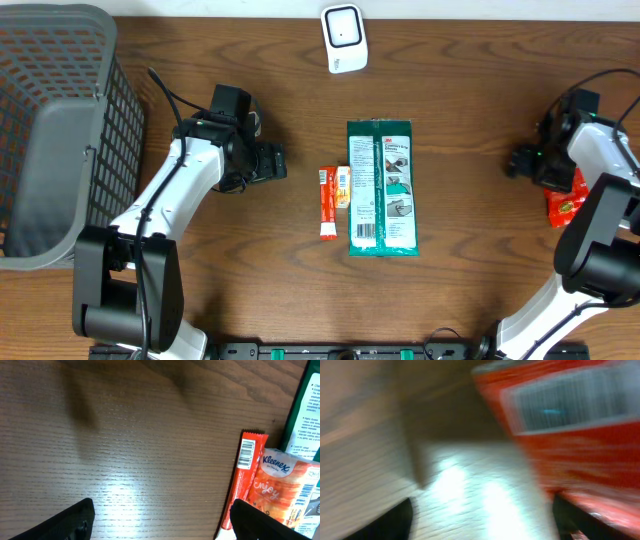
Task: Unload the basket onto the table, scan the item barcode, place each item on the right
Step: 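Move the right gripper over the green gloves pack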
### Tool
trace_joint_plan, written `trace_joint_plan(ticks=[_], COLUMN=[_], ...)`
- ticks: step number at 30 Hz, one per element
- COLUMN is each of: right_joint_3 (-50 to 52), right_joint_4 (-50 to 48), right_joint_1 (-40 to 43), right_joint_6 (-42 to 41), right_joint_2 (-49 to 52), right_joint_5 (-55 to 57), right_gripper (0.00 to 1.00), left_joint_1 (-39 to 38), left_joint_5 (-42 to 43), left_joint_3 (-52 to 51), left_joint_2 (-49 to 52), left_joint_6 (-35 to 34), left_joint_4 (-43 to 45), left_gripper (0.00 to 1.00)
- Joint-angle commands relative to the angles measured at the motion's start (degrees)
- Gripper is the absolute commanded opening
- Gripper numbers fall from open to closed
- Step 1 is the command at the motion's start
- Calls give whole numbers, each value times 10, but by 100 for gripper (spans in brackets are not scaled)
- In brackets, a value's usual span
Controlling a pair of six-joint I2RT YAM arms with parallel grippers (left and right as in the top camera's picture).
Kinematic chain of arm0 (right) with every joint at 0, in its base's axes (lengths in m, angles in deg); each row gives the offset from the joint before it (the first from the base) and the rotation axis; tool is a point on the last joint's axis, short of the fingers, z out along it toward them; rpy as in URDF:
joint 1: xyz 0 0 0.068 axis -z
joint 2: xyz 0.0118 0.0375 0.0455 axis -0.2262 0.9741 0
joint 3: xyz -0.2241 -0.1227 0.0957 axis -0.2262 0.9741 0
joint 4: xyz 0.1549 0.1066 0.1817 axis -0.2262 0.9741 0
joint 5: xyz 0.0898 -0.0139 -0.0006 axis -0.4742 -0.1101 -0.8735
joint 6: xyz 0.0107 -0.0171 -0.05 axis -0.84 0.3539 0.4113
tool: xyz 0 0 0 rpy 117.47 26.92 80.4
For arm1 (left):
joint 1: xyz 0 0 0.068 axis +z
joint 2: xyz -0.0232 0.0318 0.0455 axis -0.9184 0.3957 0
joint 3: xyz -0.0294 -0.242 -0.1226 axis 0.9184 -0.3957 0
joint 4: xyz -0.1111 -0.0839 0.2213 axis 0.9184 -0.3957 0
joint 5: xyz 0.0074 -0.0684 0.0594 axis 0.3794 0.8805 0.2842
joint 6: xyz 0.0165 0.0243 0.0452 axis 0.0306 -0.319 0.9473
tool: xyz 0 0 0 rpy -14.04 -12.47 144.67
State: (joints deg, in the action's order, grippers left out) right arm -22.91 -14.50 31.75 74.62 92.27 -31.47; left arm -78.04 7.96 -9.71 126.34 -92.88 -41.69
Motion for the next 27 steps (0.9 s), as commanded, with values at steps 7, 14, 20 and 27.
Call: trace_joint_plan(ticks=[7,14,20,27], right_joint_3=[5,5,5,5], right_joint_4=[6,6,6,6], right_joint_1=[-97,-190,-262,-277], right_joint_6=[-2,-64,-68,-68], right_joint_2=[-7,-7,-7,-7], right_joint_5=[-187,-205,-204,-204], right_gripper=[99,99,99,99], left_joint_1=[2,2,2,2], left_joint_5=[5,5,5,5], left_joint_3=[6,6,6,6], left_joint_2=[-10,-10,-10,-10], left_joint_6=[7,7,7,7], left_joint_4=[-1,-1,-1,-1], left_gripper=[87,87,87,87])
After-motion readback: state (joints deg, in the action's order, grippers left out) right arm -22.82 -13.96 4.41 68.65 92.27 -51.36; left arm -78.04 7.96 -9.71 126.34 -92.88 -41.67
